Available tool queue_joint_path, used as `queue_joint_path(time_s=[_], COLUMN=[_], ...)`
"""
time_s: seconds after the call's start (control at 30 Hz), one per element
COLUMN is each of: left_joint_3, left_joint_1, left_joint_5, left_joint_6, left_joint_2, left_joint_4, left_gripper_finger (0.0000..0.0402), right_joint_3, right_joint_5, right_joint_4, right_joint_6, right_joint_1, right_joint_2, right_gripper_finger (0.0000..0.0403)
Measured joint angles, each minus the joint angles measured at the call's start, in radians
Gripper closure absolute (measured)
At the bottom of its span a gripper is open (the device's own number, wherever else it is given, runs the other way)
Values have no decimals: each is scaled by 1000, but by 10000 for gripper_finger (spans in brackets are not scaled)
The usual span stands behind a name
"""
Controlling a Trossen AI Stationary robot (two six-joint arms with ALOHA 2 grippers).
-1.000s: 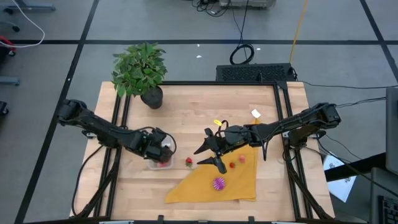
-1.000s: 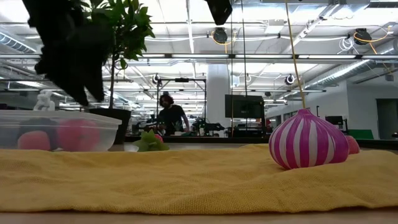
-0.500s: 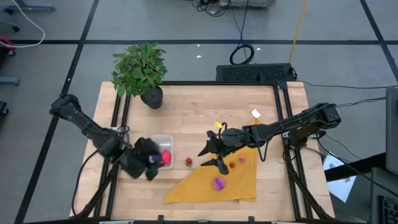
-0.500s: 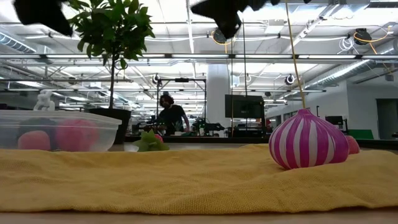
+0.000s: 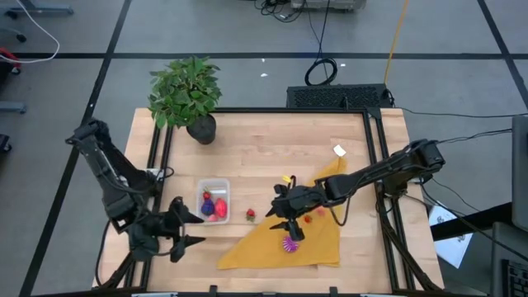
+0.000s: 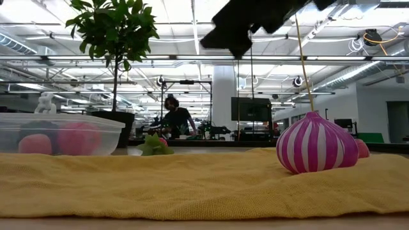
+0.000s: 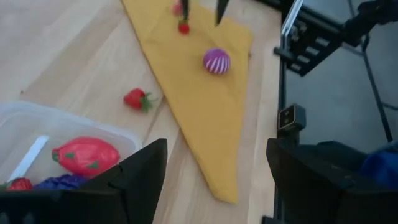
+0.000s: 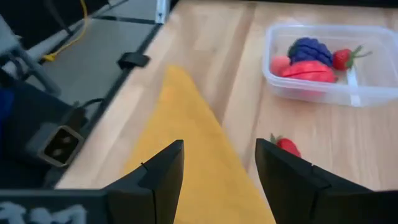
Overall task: Pick and placing Produce into tupperware
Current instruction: Put the left red strawberry into the transparent bin
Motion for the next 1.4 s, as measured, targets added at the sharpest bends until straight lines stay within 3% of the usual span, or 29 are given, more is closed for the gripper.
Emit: queue_joint_path(time_s=[0.3, 0.7, 1.13, 1.4], left_joint_3=[0, 0, 0, 0], left_joint_1=[-62, -63, -63, -63], left_joint_5=[-74, -83, -73, -73], left_joint_6=[31, 47, 50, 50], left_joint_2=[-55, -61, -61, -61], left_joint_4=[-2, 6, 6, 6], left_gripper_finger=[121, 121, 121, 121], right_joint_3=[57, 290, 309, 309], right_joint_5=[-4, -4, -2, -2], right_joint_4=[-29, -213, -248, -306], right_joint_6=[-2, -172, -217, -360], right_joint_1=[-22, -59, -117, -125], right_joint_2=[98, 339, 364, 364], right_gripper_finger=[213, 213, 213, 213])
